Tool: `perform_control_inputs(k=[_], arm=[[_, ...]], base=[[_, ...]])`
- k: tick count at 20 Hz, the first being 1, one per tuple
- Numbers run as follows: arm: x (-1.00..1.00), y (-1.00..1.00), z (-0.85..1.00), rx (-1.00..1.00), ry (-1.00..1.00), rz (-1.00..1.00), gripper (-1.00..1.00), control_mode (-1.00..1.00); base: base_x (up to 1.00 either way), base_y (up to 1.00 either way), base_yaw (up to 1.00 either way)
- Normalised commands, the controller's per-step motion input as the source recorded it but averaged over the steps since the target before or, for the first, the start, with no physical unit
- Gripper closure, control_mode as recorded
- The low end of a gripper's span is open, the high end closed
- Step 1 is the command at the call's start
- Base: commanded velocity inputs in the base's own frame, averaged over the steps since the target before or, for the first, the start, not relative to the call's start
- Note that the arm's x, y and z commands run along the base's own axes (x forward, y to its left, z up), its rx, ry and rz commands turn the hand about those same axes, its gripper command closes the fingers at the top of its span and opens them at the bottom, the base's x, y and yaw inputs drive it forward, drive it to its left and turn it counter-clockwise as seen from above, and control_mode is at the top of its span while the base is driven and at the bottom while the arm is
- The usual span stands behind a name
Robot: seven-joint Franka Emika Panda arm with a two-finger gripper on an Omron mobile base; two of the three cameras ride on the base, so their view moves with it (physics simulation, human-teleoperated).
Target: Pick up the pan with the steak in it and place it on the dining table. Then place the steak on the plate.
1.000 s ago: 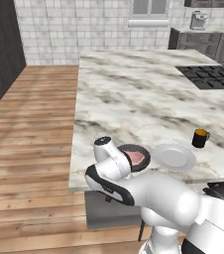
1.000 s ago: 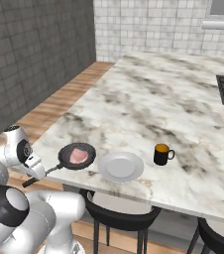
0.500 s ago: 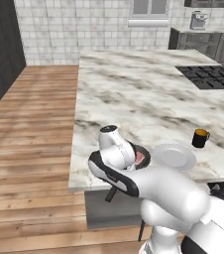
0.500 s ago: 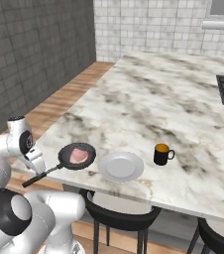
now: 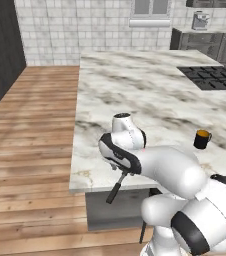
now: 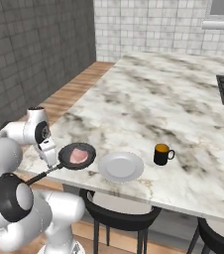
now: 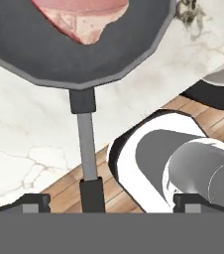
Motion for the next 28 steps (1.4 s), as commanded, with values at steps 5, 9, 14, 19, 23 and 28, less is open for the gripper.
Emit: perform_control_inputs(k=[5, 9, 14, 19, 23, 28], arm=[[0.77, -0.28, -0.01, -0.02, 0.00, -0.13, -1.00, -1.00], [0.70, -0.30, -0.01, -0.02, 0.00, -0.12, -1.00, -1.00], [0.57, -0.29, -0.04, -0.04, -0.03, -0.12, -1.00, -1.00], [0.06, -0.41, -0.20, -0.12, -0.16, 0.02, -1.00, -1.00], [-0.12, -0.18, -0.10, -0.15, -0.18, 0.13, -1.00, -1.00], [0.00, 0.00, -0.01, -0.05, -0.02, 0.03, -1.00, -1.00]], base=[[0.00, 0.00, 0.00], [0.00, 0.00, 0.00], [0.00, 0.00, 0.00], [0.00, 0.00, 0.00], [0.00, 0.00, 0.00], [0.00, 0.00, 0.00]])
